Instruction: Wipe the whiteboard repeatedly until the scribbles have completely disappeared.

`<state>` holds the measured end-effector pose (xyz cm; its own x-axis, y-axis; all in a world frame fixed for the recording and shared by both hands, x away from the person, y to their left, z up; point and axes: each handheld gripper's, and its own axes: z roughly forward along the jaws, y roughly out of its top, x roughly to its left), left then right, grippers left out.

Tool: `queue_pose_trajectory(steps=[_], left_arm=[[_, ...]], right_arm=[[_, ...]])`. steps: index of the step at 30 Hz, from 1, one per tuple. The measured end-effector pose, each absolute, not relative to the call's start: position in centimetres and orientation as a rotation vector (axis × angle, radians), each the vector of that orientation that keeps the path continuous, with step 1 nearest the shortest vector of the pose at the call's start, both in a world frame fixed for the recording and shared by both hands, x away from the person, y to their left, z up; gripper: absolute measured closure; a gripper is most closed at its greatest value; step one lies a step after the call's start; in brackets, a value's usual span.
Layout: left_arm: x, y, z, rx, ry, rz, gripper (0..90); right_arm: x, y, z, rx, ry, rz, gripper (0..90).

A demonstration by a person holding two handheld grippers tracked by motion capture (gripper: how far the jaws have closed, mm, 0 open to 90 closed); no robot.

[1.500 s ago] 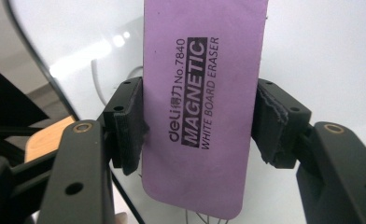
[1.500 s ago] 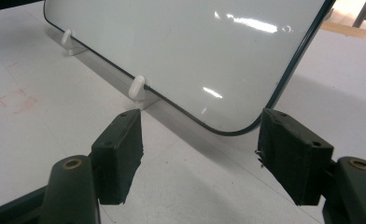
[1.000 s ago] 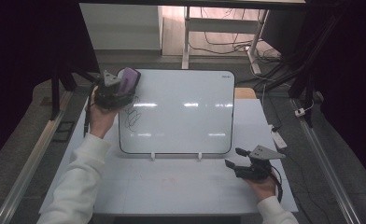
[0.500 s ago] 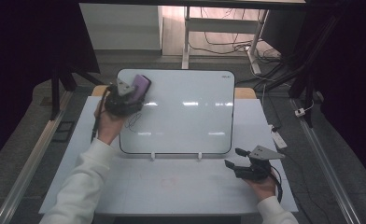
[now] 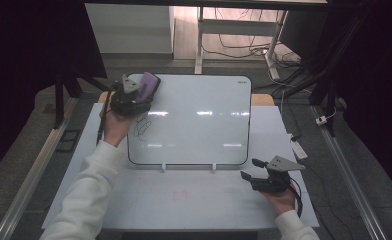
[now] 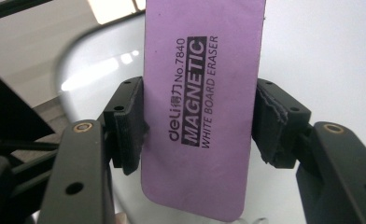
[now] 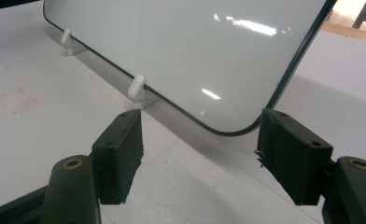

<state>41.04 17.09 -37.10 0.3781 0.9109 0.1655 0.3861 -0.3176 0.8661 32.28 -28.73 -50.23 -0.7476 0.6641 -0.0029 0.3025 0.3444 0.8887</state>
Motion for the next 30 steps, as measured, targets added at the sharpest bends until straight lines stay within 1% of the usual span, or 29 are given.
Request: queue_pose_trajectory(steps=[6,9,11,13,18,20,23,30], left_arm=[[40.4,14.8,-38.2,1.918,1.058,0.809,40.6],[40.0,14.5,-38.6,1.938,1.036,0.821,40.6],[39.8,15.0,-38.5,1.937,1.049,0.834,40.6],[39.7,16.1,-38.4,1.919,1.087,0.886,40.7],[39.6,20.2,-38.3,1.828,1.193,0.876,40.7],[39.4,20.7,-38.6,1.825,1.196,0.863,40.7],[39.0,19.9,-39.3,1.853,1.182,0.867,40.7],[37.0,16.6,-42.0,1.970,1.090,0.903,40.6]], right_arm=[[32.3,-28.8,-50.2,0.852,2.246,1.372,30.8],[32.3,-28.8,-50.2,0.852,2.249,1.369,30.8],[32.3,-28.8,-50.2,0.853,2.248,1.370,30.8],[32.3,-28.8,-50.2,0.850,2.248,1.374,30.8],[32.3,-28.8,-50.2,0.852,2.245,1.371,30.9],[32.3,-28.8,-50.2,0.850,2.245,1.374,30.9],[32.2,-28.7,-50.2,0.848,2.242,1.371,31.0],[32.2,-28.7,-50.2,0.843,2.242,1.369,31.1]])
